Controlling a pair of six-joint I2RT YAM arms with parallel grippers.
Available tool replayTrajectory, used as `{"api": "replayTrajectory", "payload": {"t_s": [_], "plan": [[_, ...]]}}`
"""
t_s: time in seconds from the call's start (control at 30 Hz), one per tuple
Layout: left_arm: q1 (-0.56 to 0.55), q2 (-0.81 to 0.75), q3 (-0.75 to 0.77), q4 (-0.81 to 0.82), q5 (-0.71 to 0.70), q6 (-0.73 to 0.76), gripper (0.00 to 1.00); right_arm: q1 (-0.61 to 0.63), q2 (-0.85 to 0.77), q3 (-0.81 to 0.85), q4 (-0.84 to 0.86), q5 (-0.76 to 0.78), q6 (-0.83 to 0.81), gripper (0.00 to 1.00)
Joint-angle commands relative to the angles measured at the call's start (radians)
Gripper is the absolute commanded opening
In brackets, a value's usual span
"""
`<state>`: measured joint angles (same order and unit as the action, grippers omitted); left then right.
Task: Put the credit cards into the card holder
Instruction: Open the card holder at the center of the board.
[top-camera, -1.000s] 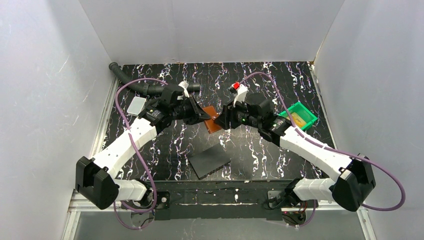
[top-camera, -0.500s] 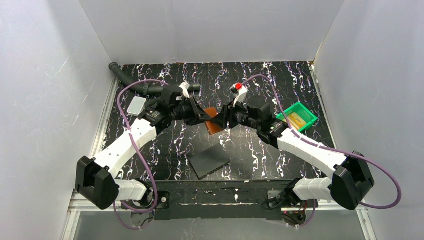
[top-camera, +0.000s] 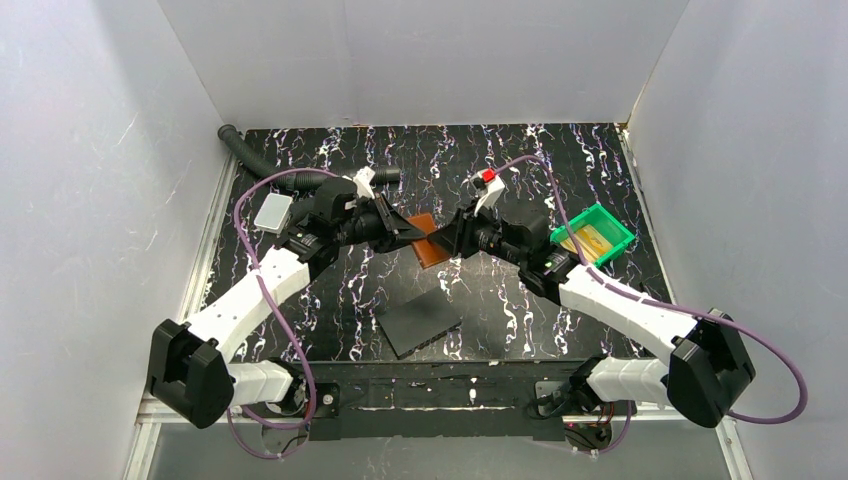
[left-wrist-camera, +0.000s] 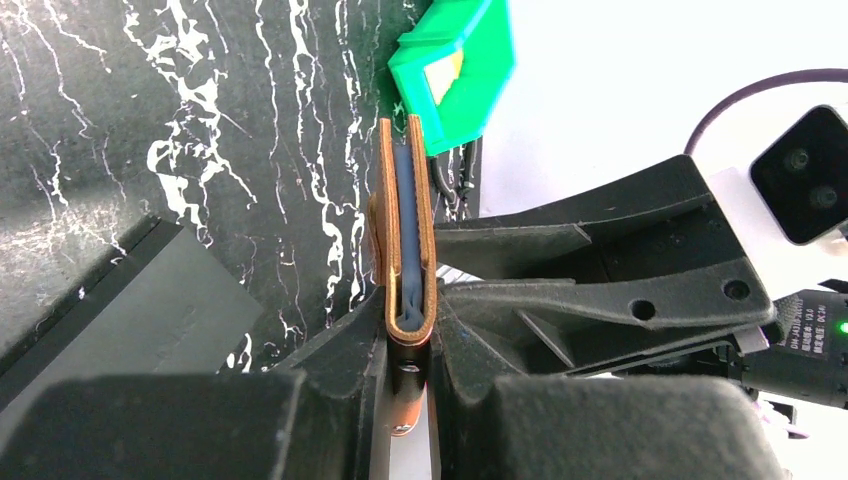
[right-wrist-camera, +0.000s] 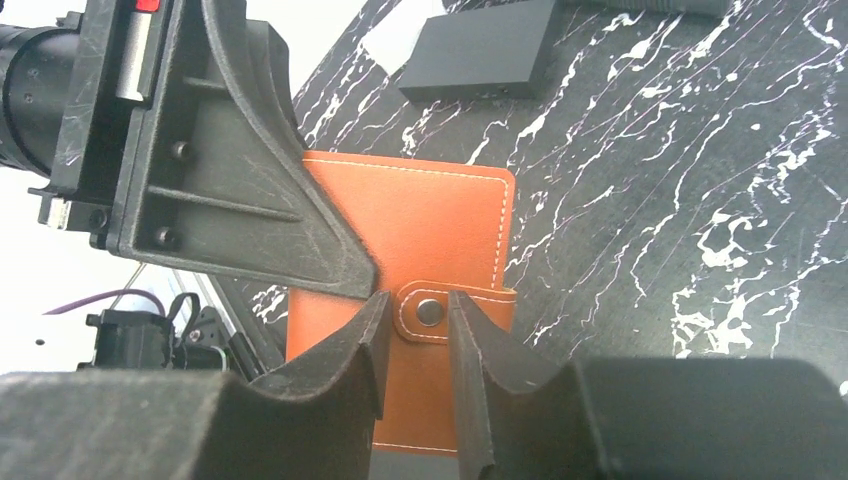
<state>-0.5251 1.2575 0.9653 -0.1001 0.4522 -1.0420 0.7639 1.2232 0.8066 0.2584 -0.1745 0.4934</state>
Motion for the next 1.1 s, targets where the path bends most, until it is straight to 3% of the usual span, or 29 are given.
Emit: {"api": "replayTrajectory", "payload": {"t_s": [0.0,0.23,0.37,0.5,0.6,0.67,0.7,0.73,0.8,0.97,1.0,1.03,1.07], "plan": [[-0.015,-0.068,0.021,0.14,0.113,-0.033,0.0,0.012,-0.007,0.002,-0.058,0.077,-0.028,0.33],[-0.016,-0.066,0.045,0.045,0.074,0.005,0.0,0.039,-0.015,0.048,-0.143,0.213,-0.089,0.2],[-0.016,-0.062,0.069,-0.019,0.036,0.017,0.0,0.102,0.012,0.106,-0.216,0.348,-0.144,0.02],[-0.017,-0.052,0.099,-0.124,-0.024,0.034,0.0,0.194,0.059,0.16,-0.303,0.584,-0.214,0.01],[-0.016,-0.042,0.131,-0.256,-0.107,0.056,0.0,0.245,0.088,0.178,-0.323,0.871,-0.262,0.01],[-0.015,-0.028,0.149,-0.329,-0.141,0.084,0.0,0.239,0.098,0.173,-0.312,0.946,-0.258,0.01],[-0.015,-0.023,0.15,-0.348,-0.144,0.106,0.0,0.182,0.102,0.18,-0.327,0.841,-0.223,0.01],[-0.014,-0.021,0.144,-0.344,-0.14,0.115,0.0,0.07,0.102,0.179,-0.322,0.588,-0.147,0.01],[0.001,-0.029,0.107,-0.301,-0.104,0.117,0.0,-0.1,0.067,0.058,-0.113,0.183,0.027,0.01],[0.031,-0.038,0.027,-0.103,0.043,0.126,0.0,-0.207,0.08,0.0,0.09,-0.266,0.203,0.01],[0.033,-0.031,0.024,-0.072,0.076,0.142,0.0,-0.223,0.09,0.0,0.099,-0.316,0.224,0.11],[0.037,-0.022,0.027,-0.054,0.109,0.161,0.0,-0.242,0.085,-0.011,0.088,-0.333,0.233,0.29],[0.042,-0.015,0.031,-0.036,0.139,0.184,0.0,-0.259,0.076,-0.026,0.083,-0.342,0.234,0.39]]}}
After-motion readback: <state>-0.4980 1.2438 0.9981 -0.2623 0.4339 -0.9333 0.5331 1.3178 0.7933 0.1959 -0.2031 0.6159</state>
